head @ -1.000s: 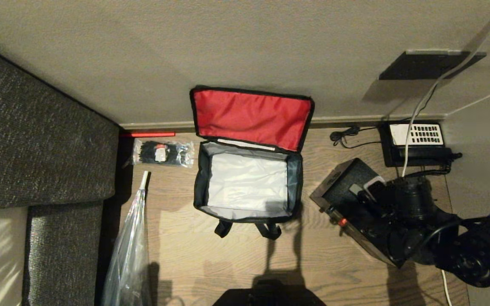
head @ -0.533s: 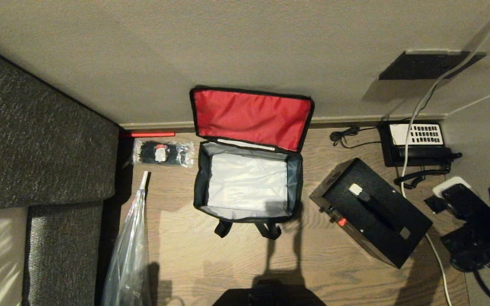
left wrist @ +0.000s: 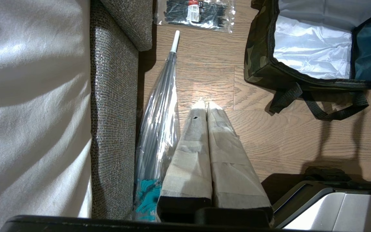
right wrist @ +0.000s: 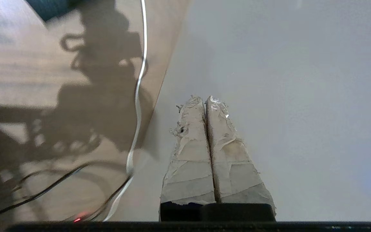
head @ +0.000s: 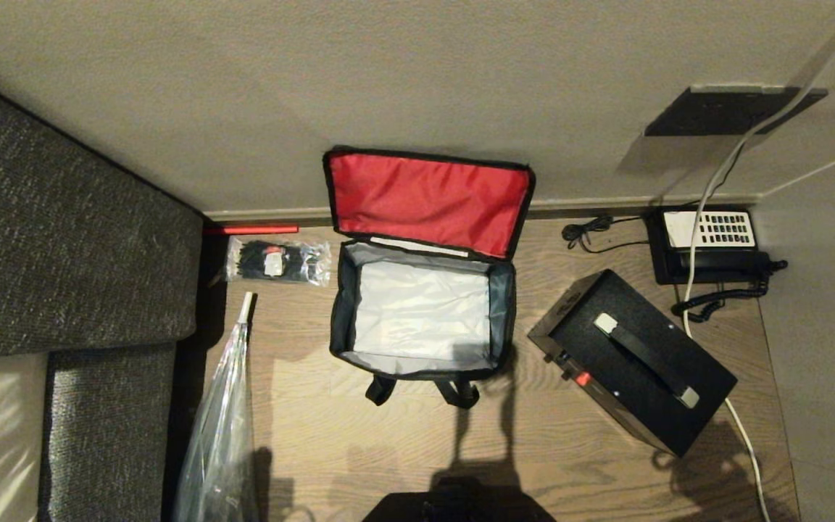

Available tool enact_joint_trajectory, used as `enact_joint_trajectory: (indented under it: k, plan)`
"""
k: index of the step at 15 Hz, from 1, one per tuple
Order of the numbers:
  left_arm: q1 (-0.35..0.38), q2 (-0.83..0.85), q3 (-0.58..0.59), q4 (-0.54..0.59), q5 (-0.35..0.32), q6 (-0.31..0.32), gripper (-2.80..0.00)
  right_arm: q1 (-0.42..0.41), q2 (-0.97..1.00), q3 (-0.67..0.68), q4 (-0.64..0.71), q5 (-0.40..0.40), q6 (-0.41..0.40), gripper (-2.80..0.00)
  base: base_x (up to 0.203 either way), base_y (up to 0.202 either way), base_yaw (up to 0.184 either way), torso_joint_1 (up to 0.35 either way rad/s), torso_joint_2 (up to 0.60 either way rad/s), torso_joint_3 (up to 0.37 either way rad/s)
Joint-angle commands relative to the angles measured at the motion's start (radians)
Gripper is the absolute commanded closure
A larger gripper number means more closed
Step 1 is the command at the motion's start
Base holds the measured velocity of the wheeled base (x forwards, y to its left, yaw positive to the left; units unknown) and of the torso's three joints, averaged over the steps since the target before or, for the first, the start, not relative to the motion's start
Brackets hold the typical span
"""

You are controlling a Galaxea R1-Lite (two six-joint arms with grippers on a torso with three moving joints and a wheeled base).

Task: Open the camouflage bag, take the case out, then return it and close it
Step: Grip the handle again

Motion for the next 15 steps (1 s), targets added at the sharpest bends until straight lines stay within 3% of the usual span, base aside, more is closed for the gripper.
enact_joint_trajectory:
  k: [1,2,4,5,6,10,15]
  plan:
    - [0.001,-0.002,0.003,0.000,0.001,0.000,0.00,-0.131,-0.205,0.055,0.085,0.082,0.077,0.00,0.000,0.000,0.000,0.000,0.00,0.000]
    - [0.001,-0.002,0.003,0.000,0.001,0.000,0.00,-0.150,-0.220,0.063,0.085,0.192,0.150,0.00,0.000,0.000,0.000,0.000,0.00,0.000]
    - [0.001,-0.002,0.003,0.000,0.001,0.000,0.00,-0.176,-0.291,0.089,0.077,0.506,0.282,0.00,0.000,0.000,0.000,0.000,0.00,0.000]
    - [0.001,-0.002,0.003,0.000,0.001,0.000,0.00,-0.189,-0.338,0.106,0.069,0.615,0.326,0.00,0.000,0.000,0.000,0.000,0.00,0.000]
    - [0.001,-0.002,0.003,0.000,0.001,-0.001,0.00,-0.198,-0.390,0.126,0.063,0.664,0.355,0.00,0.000,0.000,0.000,0.000,0.00,0.000]
    - [0.001,-0.002,0.003,0.000,0.001,-0.001,0.00,-0.209,-0.548,0.149,0.053,0.696,0.438,0.00,0.000,0.000,0.000,0.000,0.00,0.000]
    - [0.001,-0.002,0.003,0.000,0.001,-0.001,0.00,-0.210,-0.565,0.149,0.052,0.694,0.442,0.00,0.000,0.000,0.000,0.000,0.00,0.000]
